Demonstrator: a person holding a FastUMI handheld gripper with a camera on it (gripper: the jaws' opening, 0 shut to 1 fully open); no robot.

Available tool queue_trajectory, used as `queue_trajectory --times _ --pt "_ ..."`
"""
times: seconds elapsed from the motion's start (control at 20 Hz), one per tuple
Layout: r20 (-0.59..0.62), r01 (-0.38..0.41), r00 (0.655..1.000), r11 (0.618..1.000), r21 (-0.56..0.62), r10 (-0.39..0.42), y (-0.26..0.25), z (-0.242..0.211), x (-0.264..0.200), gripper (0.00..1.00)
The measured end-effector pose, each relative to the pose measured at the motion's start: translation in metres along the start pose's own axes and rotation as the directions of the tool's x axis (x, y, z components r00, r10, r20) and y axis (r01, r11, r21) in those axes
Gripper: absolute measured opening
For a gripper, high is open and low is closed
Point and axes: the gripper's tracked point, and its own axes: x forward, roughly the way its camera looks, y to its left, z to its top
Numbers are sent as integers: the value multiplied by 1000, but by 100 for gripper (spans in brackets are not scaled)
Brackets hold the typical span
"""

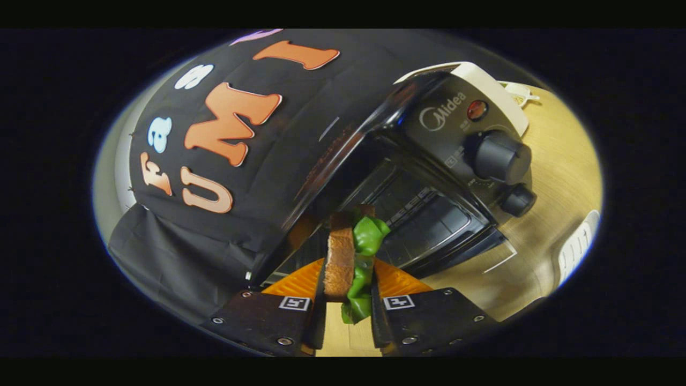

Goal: Open the toaster oven, put the food inside, and close the toaster oven door.

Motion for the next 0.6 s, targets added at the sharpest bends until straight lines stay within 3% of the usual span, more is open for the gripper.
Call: queue_trajectory --times 0.35,0.6 --pt "73 2 997 998 66 -7 1 7 32 36" --pt "139 39 989 998 47 -45 -2 8 41 37"
